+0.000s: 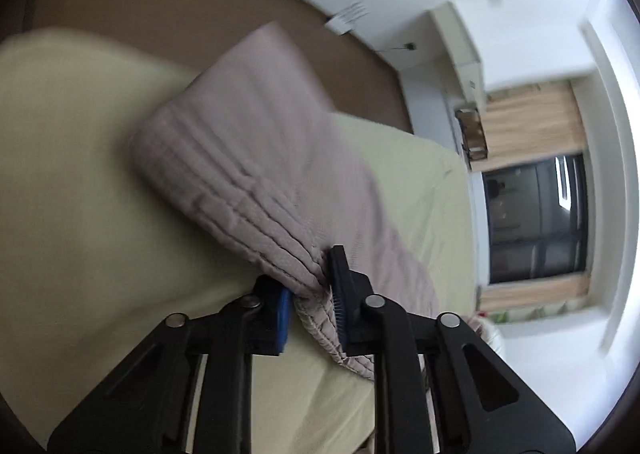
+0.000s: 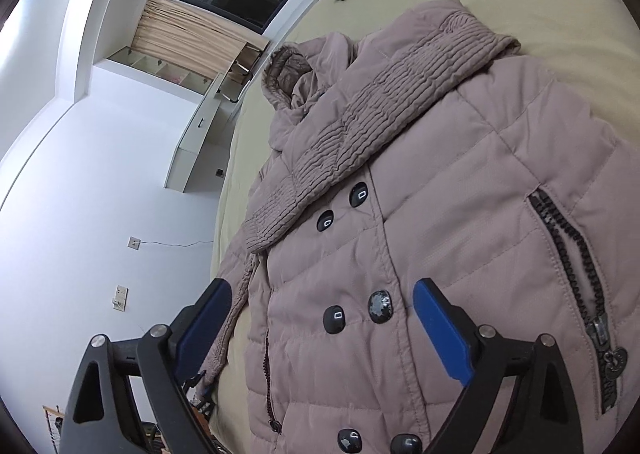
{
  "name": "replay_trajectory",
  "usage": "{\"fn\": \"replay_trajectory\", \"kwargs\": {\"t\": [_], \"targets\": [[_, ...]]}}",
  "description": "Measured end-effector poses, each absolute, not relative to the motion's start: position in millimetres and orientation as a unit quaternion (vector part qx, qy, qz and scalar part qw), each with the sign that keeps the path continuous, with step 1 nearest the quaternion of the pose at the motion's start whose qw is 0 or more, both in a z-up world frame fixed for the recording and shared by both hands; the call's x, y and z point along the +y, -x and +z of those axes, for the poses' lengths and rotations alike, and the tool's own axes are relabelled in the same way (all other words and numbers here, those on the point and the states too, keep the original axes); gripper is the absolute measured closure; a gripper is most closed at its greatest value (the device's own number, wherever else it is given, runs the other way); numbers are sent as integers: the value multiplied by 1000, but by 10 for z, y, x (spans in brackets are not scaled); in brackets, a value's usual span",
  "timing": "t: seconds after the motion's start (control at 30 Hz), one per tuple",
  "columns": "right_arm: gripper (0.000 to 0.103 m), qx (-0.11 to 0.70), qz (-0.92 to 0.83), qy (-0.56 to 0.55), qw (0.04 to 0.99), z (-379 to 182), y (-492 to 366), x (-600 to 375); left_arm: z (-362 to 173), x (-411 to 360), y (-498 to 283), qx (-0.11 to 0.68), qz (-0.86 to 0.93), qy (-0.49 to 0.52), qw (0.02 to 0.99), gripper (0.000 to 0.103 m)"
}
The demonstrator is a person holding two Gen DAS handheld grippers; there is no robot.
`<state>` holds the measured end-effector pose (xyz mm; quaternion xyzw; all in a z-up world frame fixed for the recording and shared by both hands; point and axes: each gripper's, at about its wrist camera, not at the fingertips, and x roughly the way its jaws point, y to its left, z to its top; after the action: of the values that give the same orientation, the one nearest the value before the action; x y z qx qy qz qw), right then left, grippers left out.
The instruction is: Fold large clothes
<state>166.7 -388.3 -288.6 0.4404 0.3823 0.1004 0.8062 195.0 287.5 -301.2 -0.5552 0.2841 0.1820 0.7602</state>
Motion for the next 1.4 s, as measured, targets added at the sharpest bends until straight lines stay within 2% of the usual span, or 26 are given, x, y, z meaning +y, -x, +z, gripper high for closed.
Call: {"fn": "replay_trajectory", "kwargs": {"t": [0.13, 0.27, 0.37, 0.43, 0.5, 0.67, 1.0, 1.13, 1.2, 1.27, 1.4], "targets": [[11, 378, 101, -449, 804, -2929, -1610, -3988, -2281, 2210, -2313, 285, 122, 409, 858, 89], [12, 369, 97, -457, 803, -2945, -1553, -4129, -1815, 887, -2771, 301, 31, 228, 926, 89], [12, 362, 88, -470, 800, -2985, -1507, -4298, -1897, -280, -2928, 316, -37, 75, 945, 89], [12, 364, 85, -476, 797, -3023, -1490, -4404, -2152, -1013, -2951, 332, -77, -24, 940, 89], [11, 367, 80, -476, 795, -3053, -1480, -4482, -2421, -1515, -2855, 348, -104, -78, 928, 89], [11, 390, 91, -479, 781, -3118, -1594, -4566, -2730, -1820, -2813, 383, -115, -68, 914, 89], [11, 462, 205, -538, 675, -3213, -2840, -3798, -2750, -1217, -2781, 364, -121, -23, 923, 89], [19, 511, 214, -552, 623, -3407, -3288, -3417, -2662, -1105, -2700, 355, -130, -8, 926, 89], [35, 525, 220, -559, 603, -3505, -3457, -3273, -2635, -1055, -2687, 353, -133, -2, 926, 89], [74, 532, 223, -554, 600, -3535, -3578, -3195, -2619, -977, -2656, 348, -116, 45, 929, 89], [80, 526, 232, -512, 639, -3228, -3694, -3129, -2572, -758, -2488, 344, -108, 70, 930, 89]]}}
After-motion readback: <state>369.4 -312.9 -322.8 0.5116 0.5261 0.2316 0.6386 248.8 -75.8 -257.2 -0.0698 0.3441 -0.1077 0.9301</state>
